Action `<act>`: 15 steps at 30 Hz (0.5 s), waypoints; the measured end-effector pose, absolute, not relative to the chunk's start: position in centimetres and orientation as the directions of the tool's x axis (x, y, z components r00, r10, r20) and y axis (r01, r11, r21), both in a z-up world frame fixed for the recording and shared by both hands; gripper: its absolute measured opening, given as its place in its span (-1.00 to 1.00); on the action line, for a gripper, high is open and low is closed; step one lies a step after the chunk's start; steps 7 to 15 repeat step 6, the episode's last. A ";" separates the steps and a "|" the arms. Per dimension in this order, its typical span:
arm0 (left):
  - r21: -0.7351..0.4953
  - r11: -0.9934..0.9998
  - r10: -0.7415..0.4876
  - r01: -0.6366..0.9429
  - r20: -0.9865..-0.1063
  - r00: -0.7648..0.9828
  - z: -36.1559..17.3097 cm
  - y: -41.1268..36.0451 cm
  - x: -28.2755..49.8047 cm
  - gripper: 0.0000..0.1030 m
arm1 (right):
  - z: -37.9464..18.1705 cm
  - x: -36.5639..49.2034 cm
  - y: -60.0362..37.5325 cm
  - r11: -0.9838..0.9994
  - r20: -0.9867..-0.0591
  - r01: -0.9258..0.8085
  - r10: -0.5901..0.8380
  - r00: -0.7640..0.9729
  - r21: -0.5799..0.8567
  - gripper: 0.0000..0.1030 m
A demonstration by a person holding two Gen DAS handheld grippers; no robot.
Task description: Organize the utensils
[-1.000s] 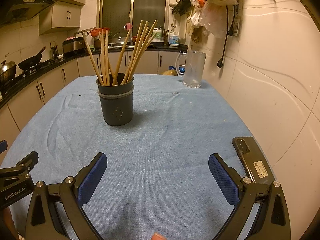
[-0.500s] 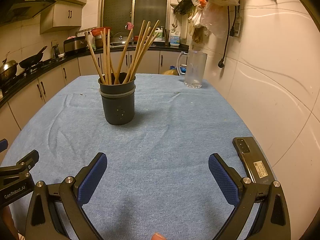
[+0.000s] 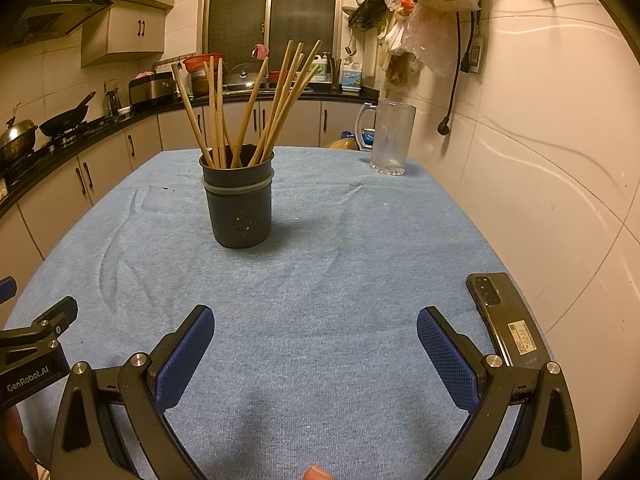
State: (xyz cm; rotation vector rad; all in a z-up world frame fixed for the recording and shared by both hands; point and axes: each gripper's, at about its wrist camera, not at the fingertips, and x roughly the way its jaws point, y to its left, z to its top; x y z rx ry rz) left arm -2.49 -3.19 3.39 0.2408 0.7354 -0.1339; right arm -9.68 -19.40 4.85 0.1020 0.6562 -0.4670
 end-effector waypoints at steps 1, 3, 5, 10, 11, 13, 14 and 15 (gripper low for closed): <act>0.171 0.964 -0.034 0.203 -0.678 0.734 3.4 -3.2 -2.5 0.87 | 4.9 -9.7 -19.4 0.892 -0.609 0.448 -0.385 0.694 -0.053 0.99; 0.171 0.966 -0.027 0.191 -0.674 0.738 3.4 -3.1 -2.4 0.87 | 4.9 -9.7 -19.4 0.893 -0.611 0.448 -0.383 0.693 -0.053 0.99; 0.171 0.967 -0.025 0.188 -0.672 0.741 3.5 -3.1 -2.3 0.87 | 4.9 -9.7 -19.6 0.893 -0.617 0.447 -0.376 0.692 -0.043 0.99; 0.167 0.967 -0.031 0.194 -0.676 0.736 3.4 -3.0 -2.3 0.87 | 4.9 -9.7 -19.8 0.893 -0.620 0.448 -0.373 0.690 -0.039 0.99; 0.167 0.967 -0.031 0.194 -0.676 0.736 3.4 -3.0 -2.3 0.87 | 4.9 -9.7 -19.8 0.893 -0.620 0.448 -0.373 0.690 -0.039 0.99; 0.167 0.967 -0.031 0.194 -0.676 0.736 3.4 -3.0 -2.3 0.87 | 4.9 -9.7 -19.8 0.893 -0.620 0.448 -0.373 0.690 -0.039 0.99; 0.167 0.967 -0.031 0.194 -0.676 0.736 3.4 -3.0 -2.3 0.87 | 4.9 -9.7 -19.8 0.893 -0.620 0.448 -0.373 0.690 -0.039 0.99; 0.167 0.967 -0.031 0.194 -0.676 0.736 3.4 -3.0 -2.3 0.87 | 4.9 -9.7 -19.8 0.893 -0.620 0.448 -0.373 0.690 -0.039 0.99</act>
